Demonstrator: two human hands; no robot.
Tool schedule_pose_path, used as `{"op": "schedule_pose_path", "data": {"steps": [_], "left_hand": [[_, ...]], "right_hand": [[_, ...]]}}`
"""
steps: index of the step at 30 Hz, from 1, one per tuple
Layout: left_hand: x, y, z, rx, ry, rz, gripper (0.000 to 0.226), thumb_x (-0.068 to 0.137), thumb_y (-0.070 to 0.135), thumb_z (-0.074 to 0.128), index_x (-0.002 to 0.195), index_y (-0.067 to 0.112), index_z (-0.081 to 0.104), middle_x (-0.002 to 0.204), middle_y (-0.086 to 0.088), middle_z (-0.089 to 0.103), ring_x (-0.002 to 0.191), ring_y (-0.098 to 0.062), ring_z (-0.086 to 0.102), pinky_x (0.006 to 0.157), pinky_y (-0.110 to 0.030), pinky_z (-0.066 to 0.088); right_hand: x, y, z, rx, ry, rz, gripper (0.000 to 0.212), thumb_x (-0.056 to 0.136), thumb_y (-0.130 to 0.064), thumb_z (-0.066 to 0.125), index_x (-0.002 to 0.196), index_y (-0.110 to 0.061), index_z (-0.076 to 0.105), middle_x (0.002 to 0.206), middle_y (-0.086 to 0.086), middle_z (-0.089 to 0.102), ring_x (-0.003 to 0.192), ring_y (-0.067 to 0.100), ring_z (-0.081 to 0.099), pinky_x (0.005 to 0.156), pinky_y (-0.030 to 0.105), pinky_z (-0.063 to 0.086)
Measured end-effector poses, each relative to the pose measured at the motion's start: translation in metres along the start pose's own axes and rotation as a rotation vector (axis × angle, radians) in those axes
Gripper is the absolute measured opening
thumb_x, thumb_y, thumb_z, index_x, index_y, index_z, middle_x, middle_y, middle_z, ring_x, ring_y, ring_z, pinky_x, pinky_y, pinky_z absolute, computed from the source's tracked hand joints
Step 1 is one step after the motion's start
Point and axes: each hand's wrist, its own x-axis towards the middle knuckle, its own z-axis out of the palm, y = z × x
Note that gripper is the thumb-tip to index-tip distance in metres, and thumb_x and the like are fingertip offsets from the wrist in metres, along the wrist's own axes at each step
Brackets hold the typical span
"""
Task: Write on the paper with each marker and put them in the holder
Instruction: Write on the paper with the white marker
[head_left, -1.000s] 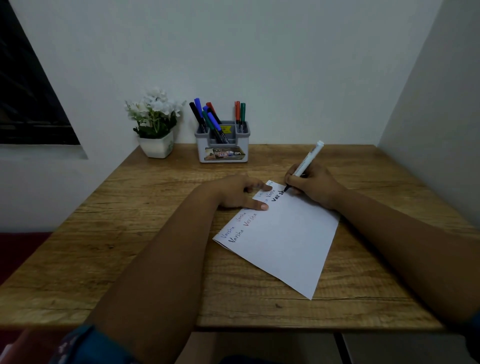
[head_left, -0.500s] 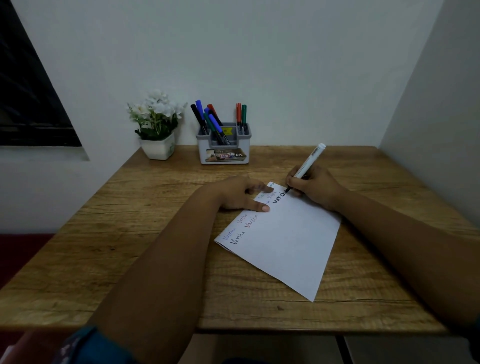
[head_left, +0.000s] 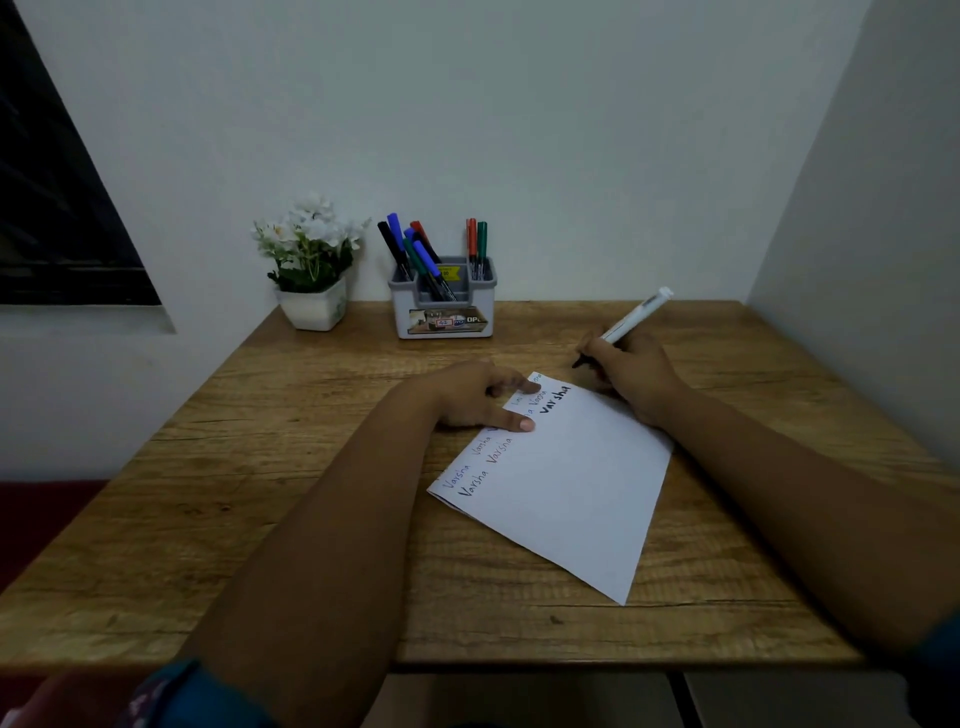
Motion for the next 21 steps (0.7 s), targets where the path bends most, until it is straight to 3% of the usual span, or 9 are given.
{"op": "schedule_pose_path", "data": {"steps": [2,5,8,10,12,15,17,21], "left_hand": [[0.000,-0.001,-0.001,-0.008,0.034,0.006,0.070,0.076,0.063,0.066,0.139,0.042,0.044,0.114,0.004,0.054,0.103,-0.013,0.051,0.083,-0.030,0.041],[0.002,-0.002,0.001,-0.169,0.194,-0.046,0.070,0.083,0.060,0.060,0.141,0.031,0.034,0.102,0.008,0.050,0.089,-0.008,0.049,0.070,-0.027,0.039],[0.006,0.009,0.000,-0.687,0.473,-0.129,0.023,0.098,0.023,0.044,0.121,0.019,0.039,0.094,-0.001,0.052,0.075,-0.010,0.048,0.063,-0.025,0.040],[0.008,0.016,-0.005,-0.986,0.547,-0.087,0.017,0.098,0.003,0.039,0.108,0.014,0.047,0.091,-0.004,0.055,0.074,-0.012,0.052,0.063,-0.024,0.044],[0.007,0.018,-0.008,-1.154,0.518,-0.003,0.017,0.099,-0.002,0.039,0.105,0.009,0.051,0.095,-0.007,0.058,0.080,-0.012,0.058,0.067,-0.019,0.051],[0.001,0.020,-0.007,-1.377,0.438,0.111,0.021,0.097,-0.006,0.042,0.113,0.004,0.051,0.106,-0.011,0.059,0.097,-0.017,0.065,0.084,-0.019,0.055],[-0.001,0.020,-0.006,-1.441,0.434,0.168,0.026,0.095,-0.008,0.045,0.119,0.003,0.045,0.107,-0.015,0.063,0.104,-0.023,0.065,0.091,-0.025,0.053],[0.002,0.020,-0.005,-1.404,0.385,0.238,0.031,0.095,-0.003,0.050,0.125,-0.009,0.045,0.117,-0.023,0.064,0.107,-0.025,0.066,0.090,-0.026,0.054]], "right_hand": [[-0.005,-0.005,0.005,-0.129,-0.002,-0.096,0.008,0.083,-0.021,0.067,0.087,-0.014,0.067,0.073,0.001,0.072,0.061,0.012,0.066,0.059,0.025,0.052],[-0.012,-0.021,0.009,-0.104,-0.041,-0.241,0.017,0.085,-0.020,0.074,0.090,-0.015,0.058,0.072,0.000,0.072,0.059,0.011,0.069,0.053,0.020,0.053],[-0.020,-0.041,0.011,0.023,0.046,-0.212,0.026,0.082,-0.038,0.077,0.078,-0.020,0.058,0.063,-0.002,0.062,0.045,0.006,0.054,0.043,0.020,0.044],[-0.025,-0.053,0.016,0.246,0.088,-0.136,0.025,0.085,-0.038,0.074,0.079,-0.019,0.059,0.063,-0.003,0.054,0.043,0.004,0.045,0.042,0.019,0.038],[-0.031,-0.064,0.021,0.542,0.068,-0.060,0.023,0.092,-0.037,0.066,0.083,-0.017,0.060,0.064,-0.003,0.055,0.046,0.004,0.045,0.044,0.017,0.039],[-0.037,-0.075,0.021,0.843,-0.037,0.055,0.033,0.101,-0.038,0.047,0.091,-0.013,0.065,0.065,0.002,0.065,0.057,0.011,0.062,0.056,0.022,0.051],[-0.040,-0.073,0.020,0.792,-0.067,0.048,0.034,0.102,-0.033,0.042,0.090,-0.012,0.066,0.068,0.005,0.069,0.062,0.013,0.065,0.062,0.026,0.052],[-0.039,-0.064,0.022,0.640,-0.042,0.002,0.034,0.102,-0.027,0.041,0.089,-0.010,0.068,0.072,0.005,0.071,0.064,0.012,0.064,0.069,0.026,0.050]]}}
